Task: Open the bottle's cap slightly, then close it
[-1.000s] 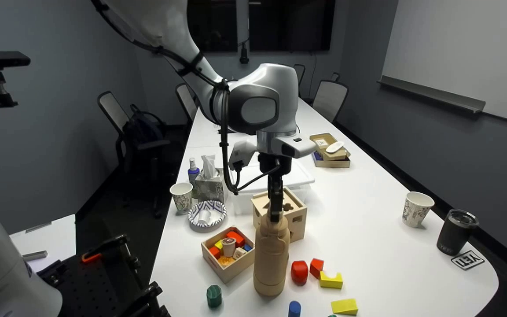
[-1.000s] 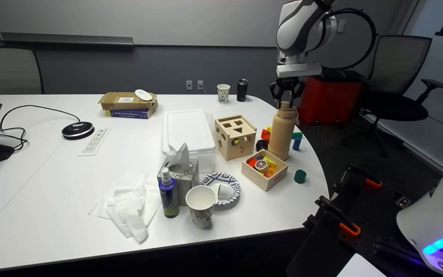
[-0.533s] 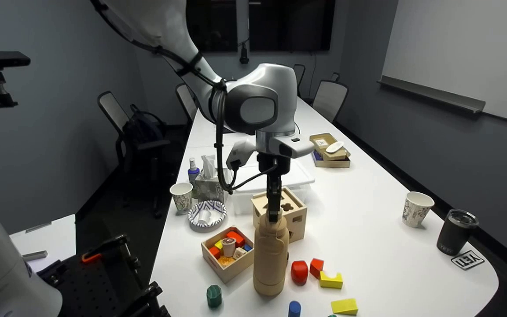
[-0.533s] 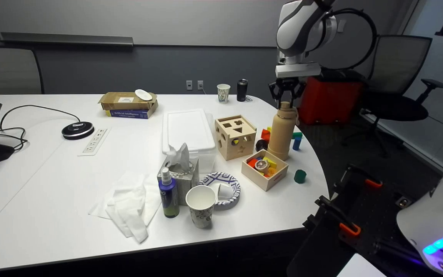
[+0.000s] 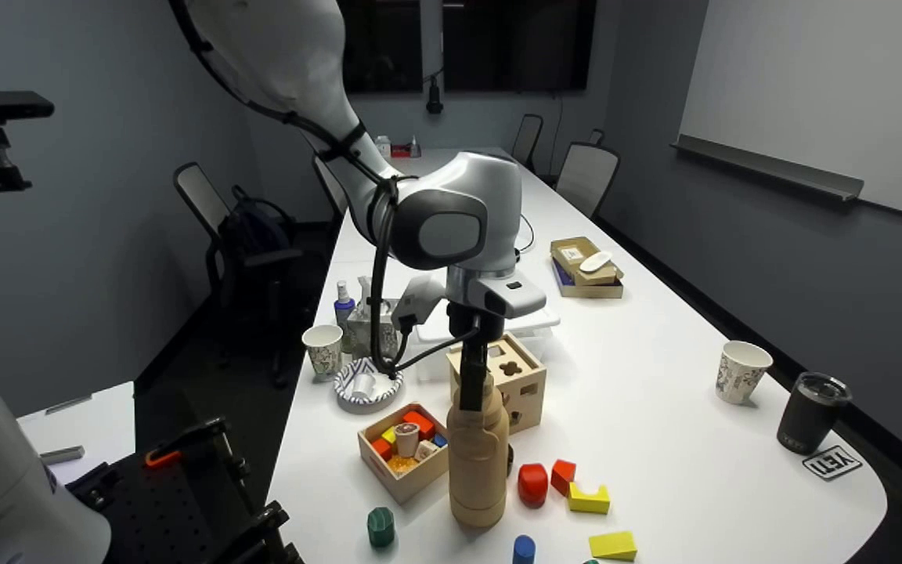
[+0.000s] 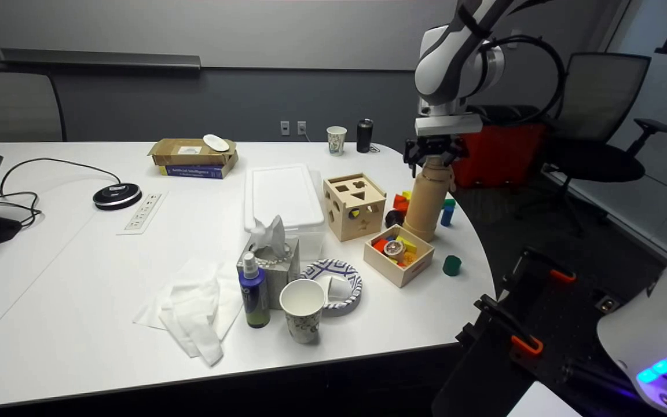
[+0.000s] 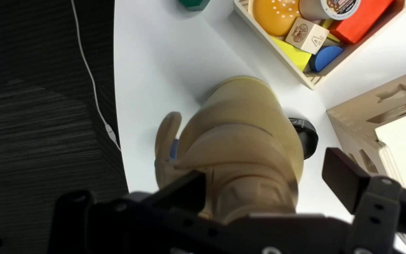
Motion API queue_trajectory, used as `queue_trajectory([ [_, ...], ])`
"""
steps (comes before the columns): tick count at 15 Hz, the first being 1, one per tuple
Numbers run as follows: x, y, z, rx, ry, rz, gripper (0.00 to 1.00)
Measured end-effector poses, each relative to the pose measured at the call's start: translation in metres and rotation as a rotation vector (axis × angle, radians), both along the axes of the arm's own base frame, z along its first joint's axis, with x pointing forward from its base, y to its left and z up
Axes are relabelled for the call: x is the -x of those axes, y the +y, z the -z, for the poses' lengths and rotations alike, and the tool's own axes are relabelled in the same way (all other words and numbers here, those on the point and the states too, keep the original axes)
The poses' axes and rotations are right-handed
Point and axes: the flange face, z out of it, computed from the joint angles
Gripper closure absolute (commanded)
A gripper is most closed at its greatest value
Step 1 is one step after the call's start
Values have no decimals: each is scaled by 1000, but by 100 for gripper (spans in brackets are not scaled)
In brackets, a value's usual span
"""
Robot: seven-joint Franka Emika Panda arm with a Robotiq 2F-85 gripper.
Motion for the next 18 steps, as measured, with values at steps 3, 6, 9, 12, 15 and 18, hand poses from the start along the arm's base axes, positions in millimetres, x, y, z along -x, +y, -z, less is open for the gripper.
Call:
queue_trajectory([
  [3,-2,2,-1,-8,-11,11,0],
  [6,-3,4,-1,-14,-18,15,0],
  [9,-3,5,-2,-19,-21,20,0],
  [12,-1,5,-4,-27,-24,22,0],
  [15,9,9,-11,-39,-26,-6,0],
  [18,21,16,-25,-55,-37,-54,0],
])
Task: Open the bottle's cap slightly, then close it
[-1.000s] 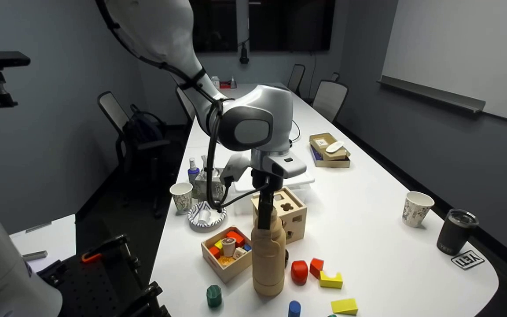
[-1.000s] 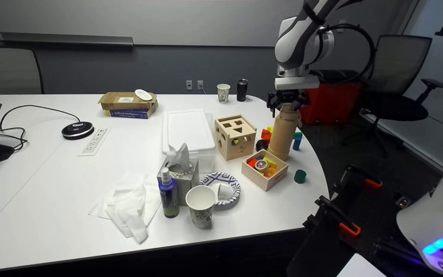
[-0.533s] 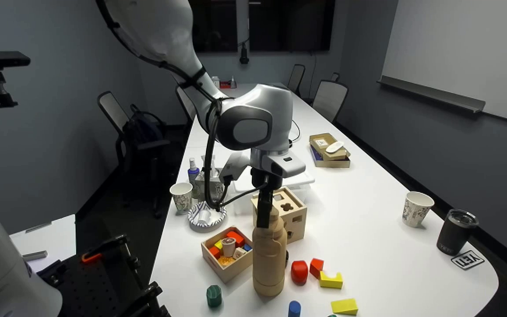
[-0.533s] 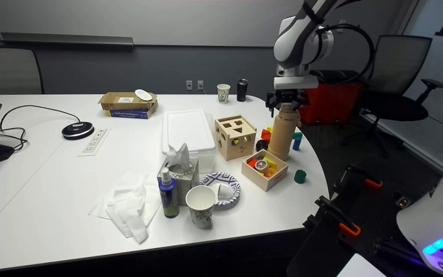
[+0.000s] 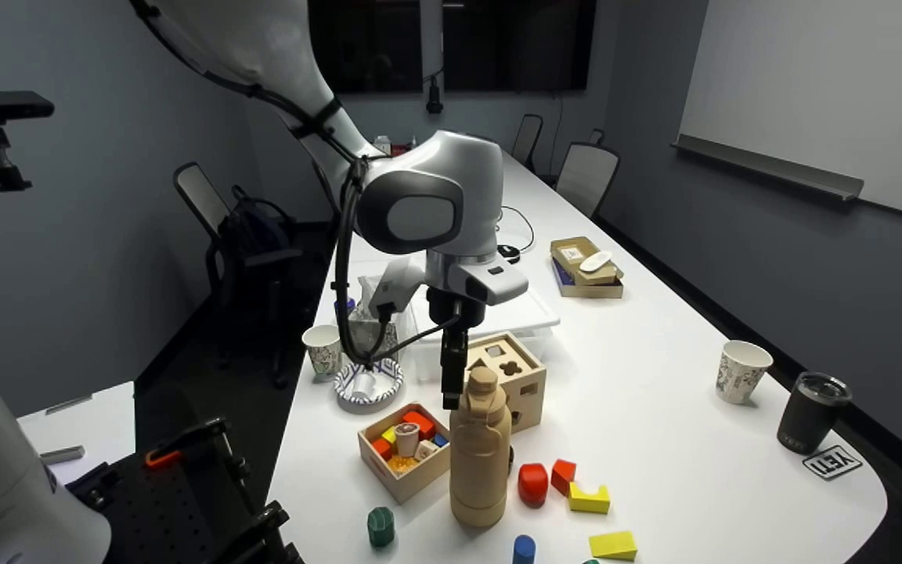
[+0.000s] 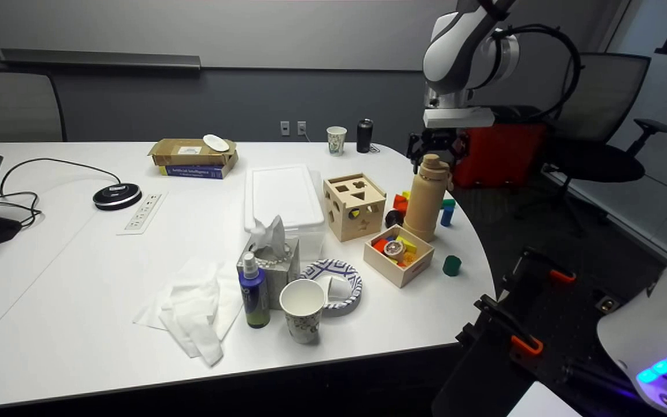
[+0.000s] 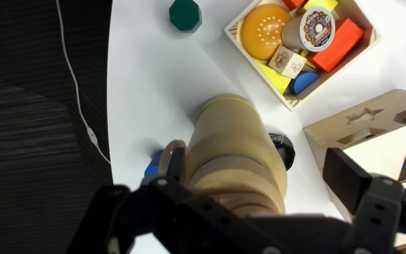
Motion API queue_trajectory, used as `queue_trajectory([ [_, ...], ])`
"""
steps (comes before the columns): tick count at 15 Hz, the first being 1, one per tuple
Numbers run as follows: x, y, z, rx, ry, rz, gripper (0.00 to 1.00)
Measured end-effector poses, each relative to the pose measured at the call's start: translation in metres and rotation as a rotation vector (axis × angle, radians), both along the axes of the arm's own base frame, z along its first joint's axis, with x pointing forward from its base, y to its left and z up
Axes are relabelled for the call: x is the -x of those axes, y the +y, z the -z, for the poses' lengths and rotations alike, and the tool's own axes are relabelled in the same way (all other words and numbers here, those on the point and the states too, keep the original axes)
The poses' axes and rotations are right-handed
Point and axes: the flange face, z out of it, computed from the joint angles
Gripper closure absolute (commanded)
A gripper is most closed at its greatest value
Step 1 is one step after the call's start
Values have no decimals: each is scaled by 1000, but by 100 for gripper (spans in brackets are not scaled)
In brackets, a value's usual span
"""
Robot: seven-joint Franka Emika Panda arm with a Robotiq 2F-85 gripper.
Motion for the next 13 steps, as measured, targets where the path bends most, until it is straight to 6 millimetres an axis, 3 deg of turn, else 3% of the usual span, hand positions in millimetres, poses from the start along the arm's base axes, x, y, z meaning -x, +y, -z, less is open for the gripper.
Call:
queue_trajectory([
  [8,41,25,-65,-58,-36,-161,0],
  [13,54,30,-91,-90,-27,-287,0],
])
